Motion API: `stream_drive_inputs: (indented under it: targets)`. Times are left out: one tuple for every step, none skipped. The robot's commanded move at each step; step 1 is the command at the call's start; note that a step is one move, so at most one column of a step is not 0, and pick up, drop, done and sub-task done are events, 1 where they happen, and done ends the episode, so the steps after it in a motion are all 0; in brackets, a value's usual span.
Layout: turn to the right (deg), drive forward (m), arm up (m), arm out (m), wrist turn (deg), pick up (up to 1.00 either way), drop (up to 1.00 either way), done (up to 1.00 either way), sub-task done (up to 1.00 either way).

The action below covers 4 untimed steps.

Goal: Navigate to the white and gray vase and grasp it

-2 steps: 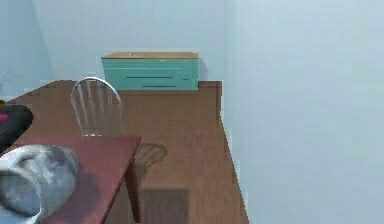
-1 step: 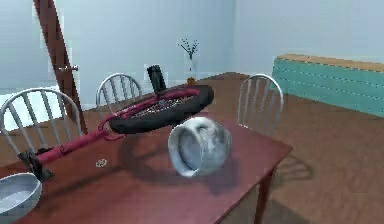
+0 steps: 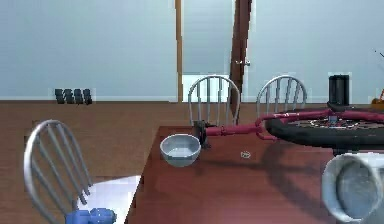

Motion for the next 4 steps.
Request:
stream_drive_inputs:
  targets:
    - [-36.0,0.00,0.00,0.00,0.0,0.00,0.00,0.00,0.00]
    - [0.0,0.00,0.50,0.00,0.0,0.00,0.00,0.00,0.00]
    - [0.0,0.00,0.38,0.00,0.0,0.00,0.00,0.00,0.00]
    - [0.0,0.00,0.00,0.40,0.0,0.00,0.00,0.00,0.00]
